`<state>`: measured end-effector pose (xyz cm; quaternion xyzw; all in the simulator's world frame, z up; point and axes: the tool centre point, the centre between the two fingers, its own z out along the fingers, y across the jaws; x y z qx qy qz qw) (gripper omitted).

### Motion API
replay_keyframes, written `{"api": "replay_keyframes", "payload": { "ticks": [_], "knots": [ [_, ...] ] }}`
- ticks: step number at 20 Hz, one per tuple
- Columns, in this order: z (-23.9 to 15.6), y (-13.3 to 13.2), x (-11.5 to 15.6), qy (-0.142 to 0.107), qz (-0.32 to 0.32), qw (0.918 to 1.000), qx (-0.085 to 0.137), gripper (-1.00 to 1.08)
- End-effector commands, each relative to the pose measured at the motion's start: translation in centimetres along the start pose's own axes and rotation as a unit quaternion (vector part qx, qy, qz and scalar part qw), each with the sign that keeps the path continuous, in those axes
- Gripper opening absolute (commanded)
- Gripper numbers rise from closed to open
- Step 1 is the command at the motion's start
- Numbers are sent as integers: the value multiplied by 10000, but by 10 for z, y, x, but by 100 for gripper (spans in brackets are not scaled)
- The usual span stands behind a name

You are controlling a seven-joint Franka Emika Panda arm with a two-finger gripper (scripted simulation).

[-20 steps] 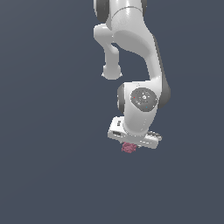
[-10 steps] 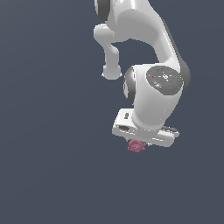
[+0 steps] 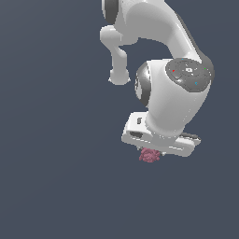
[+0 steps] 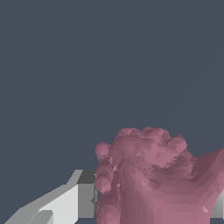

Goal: Pick up the object and move it to a goal position.

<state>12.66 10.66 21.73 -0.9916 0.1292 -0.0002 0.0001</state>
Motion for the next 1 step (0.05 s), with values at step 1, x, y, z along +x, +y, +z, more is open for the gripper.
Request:
{"api": "replay_keyframes", "payload": {
  "ticks": [1],
  "knots": [
    [-1,0,0,-3,1,10000,-1,-100]
  ]
}}
